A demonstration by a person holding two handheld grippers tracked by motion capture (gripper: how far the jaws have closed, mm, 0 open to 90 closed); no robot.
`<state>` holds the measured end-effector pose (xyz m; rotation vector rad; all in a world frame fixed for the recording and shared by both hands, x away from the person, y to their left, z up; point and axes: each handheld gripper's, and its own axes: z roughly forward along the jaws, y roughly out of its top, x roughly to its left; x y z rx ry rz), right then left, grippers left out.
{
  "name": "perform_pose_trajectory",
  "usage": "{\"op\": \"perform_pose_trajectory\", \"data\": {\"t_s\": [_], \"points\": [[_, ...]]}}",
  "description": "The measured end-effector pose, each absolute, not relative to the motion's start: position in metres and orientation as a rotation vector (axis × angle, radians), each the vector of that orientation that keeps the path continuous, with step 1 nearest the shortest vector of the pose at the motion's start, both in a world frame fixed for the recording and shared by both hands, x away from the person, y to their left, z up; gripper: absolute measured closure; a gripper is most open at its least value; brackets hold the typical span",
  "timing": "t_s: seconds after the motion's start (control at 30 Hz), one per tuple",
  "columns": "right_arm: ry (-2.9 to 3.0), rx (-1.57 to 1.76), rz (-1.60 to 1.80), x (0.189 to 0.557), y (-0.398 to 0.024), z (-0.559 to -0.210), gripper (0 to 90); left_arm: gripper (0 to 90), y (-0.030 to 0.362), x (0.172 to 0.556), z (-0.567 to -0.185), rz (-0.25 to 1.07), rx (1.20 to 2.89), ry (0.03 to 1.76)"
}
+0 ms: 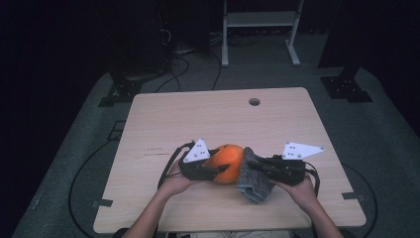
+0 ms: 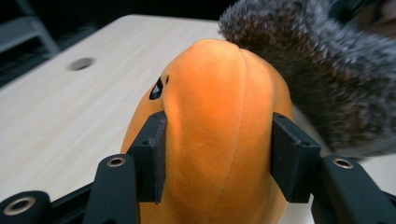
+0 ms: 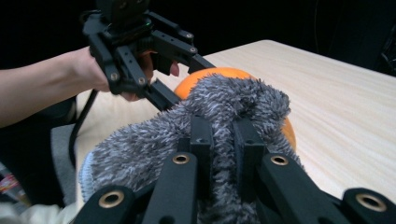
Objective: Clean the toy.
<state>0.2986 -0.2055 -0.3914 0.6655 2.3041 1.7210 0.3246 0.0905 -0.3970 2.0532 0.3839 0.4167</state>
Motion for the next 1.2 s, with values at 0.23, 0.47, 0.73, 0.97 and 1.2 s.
{"op": "perform_pose_trajectory", "data": {"t_s": [0.23,0.47,0.73,0.97,1.2], "points": [[2.301,0.738,1.643,0.323,-0.182,-0.401,80.4,36.8,0.071,0.319,-0.412,0.354,2.156,0.335],[2.392,0.736,1.547,0.318,-0.191,-0.417,80.2,26.8,0.091,0.331,-0.404,0.27,2.049,0.396],[2.452,0.713,1.469,0.301,-0.203,-0.425,80.1,30.8,0.078,0.333,-0.426,0.242,2.162,0.449],[2.486,0.533,1.439,0.294,-0.17,-0.406,80.7,37.9,0.072,0.321,-0.426,0.264,2.205,0.368],[2.462,0.64,1.433,0.311,-0.182,-0.412,80.7,39.7,0.077,0.321,-0.427,0.239,2.194,0.372]]}}
